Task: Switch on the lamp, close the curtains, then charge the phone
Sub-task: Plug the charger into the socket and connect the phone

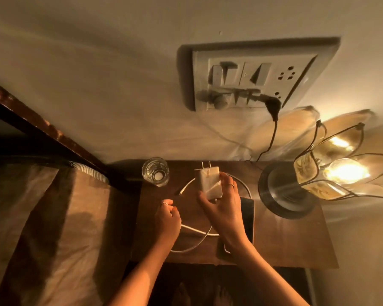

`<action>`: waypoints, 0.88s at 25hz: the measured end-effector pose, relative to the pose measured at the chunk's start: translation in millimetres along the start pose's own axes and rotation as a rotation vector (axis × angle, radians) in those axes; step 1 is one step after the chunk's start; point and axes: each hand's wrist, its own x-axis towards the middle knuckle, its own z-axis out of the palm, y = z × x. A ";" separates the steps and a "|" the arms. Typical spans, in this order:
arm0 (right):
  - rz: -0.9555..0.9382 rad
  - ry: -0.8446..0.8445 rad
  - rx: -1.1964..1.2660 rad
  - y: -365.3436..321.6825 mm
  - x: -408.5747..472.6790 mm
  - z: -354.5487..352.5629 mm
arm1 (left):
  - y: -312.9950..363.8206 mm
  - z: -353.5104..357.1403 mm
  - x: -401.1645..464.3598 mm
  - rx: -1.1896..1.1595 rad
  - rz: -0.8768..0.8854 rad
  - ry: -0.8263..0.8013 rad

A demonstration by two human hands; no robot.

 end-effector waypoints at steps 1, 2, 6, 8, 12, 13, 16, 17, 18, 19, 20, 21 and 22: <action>-0.018 0.024 0.033 -9.2 -0.4 -8.5 | 8.7 0.3 -0.7 -0.020 0.004 0.002; -0.042 0.048 0.059 -19.7 -0.4 -17.3 | 15.5 1.1 -0.4 -0.042 0.015 0.003; -0.152 0.136 0.135 -57.7 9.1 -51.1 | 34.5 4.3 -0.7 -0.082 0.074 0.027; -0.202 0.209 0.140 -73.4 18.1 -69.3 | 41.7 7.1 -1.9 -0.122 0.078 0.047; -0.236 0.383 0.175 -89.3 44.0 -104.9 | 57.2 14.8 -2.1 -0.176 0.070 0.056; -0.231 0.430 0.169 -88.7 51.0 -112.1 | 60.5 17.3 -0.6 -0.182 0.068 0.056; -0.166 0.517 0.128 -79.1 68.3 -124.3 | 69.9 26.7 5.5 -0.147 0.078 0.040; -0.152 0.528 0.118 -75.3 75.0 -127.0 | 73.3 31.4 9.7 -0.145 0.091 0.047; -0.143 0.529 0.103 -70.7 80.0 -128.4 | 75.0 35.8 13.0 -0.144 0.103 0.050; -0.140 0.530 0.085 -67.2 84.3 -129.5 | 77.8 39.5 15.3 -0.138 0.114 0.049; -0.144 0.529 0.067 -64.6 88.0 -130.6 | 81.0 42.8 17.4 -0.128 0.128 0.049; -0.153 0.524 0.050 -63.1 90.8 -131.2 | 85.1 44.6 18.3 -0.117 0.139 0.048; -0.160 0.519 0.034 -62.0 92.5 -131.3 | 89.1 46.1 19.5 -0.110 0.151 0.046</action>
